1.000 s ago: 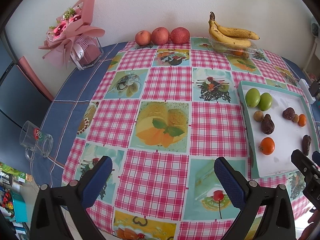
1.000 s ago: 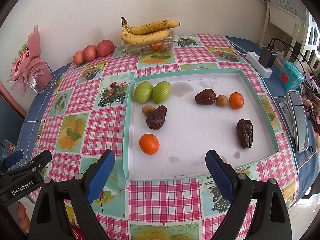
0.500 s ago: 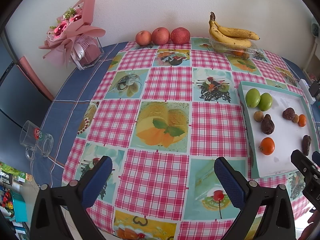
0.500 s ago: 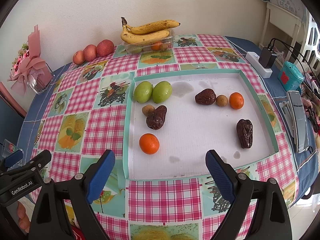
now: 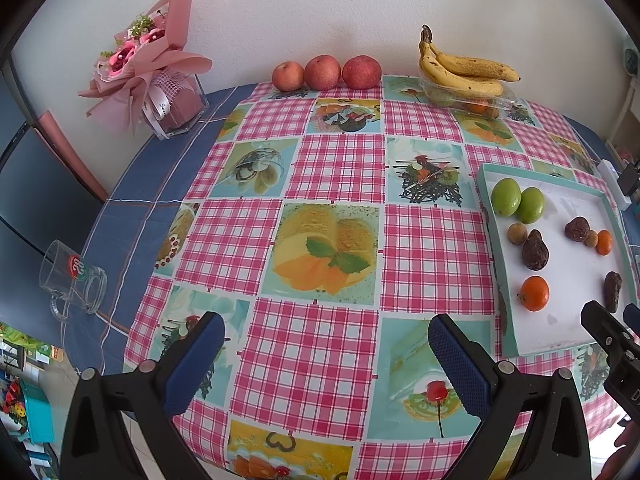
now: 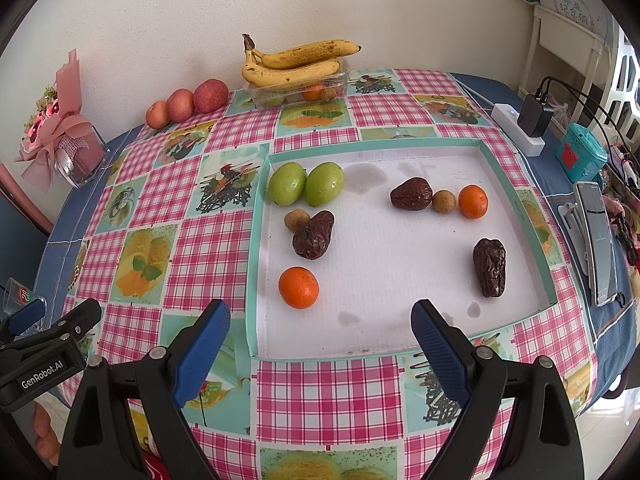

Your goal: Organize fruits

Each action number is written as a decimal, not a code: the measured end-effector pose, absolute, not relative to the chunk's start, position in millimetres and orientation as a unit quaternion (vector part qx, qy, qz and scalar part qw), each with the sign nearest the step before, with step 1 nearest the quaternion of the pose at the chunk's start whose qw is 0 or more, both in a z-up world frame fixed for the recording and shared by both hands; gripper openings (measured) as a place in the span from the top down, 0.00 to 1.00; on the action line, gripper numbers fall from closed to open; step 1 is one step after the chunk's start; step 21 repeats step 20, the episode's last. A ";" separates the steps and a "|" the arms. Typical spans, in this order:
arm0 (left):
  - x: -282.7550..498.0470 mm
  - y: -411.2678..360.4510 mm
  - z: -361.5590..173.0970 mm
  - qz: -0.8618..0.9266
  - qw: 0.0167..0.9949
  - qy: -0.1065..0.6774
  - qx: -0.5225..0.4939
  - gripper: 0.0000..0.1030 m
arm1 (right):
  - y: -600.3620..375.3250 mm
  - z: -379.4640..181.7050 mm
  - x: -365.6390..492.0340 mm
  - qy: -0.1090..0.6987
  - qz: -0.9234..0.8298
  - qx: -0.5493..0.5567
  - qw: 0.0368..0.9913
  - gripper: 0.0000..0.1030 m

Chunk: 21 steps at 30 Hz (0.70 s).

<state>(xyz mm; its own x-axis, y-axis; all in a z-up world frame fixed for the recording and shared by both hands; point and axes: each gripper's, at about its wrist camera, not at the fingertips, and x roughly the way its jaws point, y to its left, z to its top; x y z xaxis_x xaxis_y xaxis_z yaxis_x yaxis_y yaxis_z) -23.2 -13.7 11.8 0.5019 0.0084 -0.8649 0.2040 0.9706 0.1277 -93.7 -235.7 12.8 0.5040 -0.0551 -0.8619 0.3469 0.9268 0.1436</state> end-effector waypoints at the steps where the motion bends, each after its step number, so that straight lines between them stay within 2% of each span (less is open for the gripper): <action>1: -23.2 -13.6 12.0 -0.056 0.860 0.496 0.107 0.00 | -235.8 12.9 -93.7 0.484 -0.118 0.151 0.854 0.10; 21: -26.8 -12.1 20.5 -0.045 0.871 0.477 0.103 0.00 | -235.7 12.5 -94.1 0.484 -0.117 0.150 0.854 0.10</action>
